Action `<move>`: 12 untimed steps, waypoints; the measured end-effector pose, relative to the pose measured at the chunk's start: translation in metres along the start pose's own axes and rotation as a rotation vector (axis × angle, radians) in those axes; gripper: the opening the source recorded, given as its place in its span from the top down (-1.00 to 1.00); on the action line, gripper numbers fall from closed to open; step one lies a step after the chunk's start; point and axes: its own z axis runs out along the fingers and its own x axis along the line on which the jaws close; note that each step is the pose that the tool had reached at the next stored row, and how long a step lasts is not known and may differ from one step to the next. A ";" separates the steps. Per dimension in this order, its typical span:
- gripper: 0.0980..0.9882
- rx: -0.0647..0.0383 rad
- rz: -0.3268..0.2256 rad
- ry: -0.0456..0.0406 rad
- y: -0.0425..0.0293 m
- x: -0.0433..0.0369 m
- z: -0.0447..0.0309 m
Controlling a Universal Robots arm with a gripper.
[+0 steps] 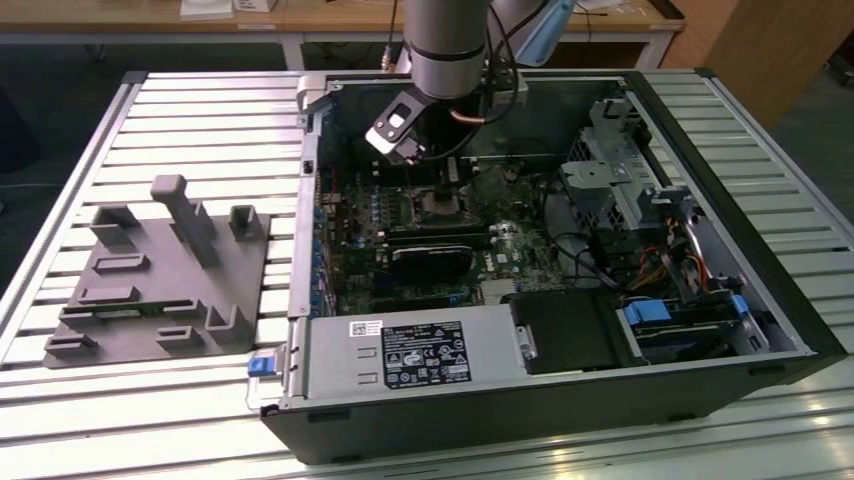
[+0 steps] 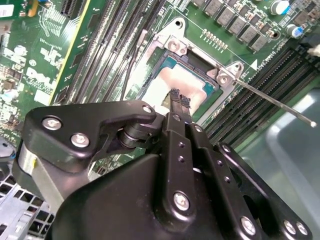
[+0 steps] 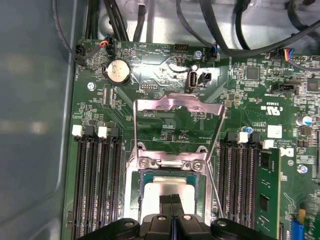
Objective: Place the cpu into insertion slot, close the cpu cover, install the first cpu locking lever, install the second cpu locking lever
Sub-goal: 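Place the cpu into insertion slot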
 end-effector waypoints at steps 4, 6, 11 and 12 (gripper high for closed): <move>0.98 -0.001 0.005 -0.0003 0.0004 -0.0001 -0.0062; 0.98 -0.002 0.013 -0.0008 0.0005 -0.0002 -0.0085; 0.98 -0.004 0.037 -0.0024 0.0008 -0.0003 -0.0145; 0.98 -0.005 0.041 -0.0027 0.0009 -0.0003 -0.0160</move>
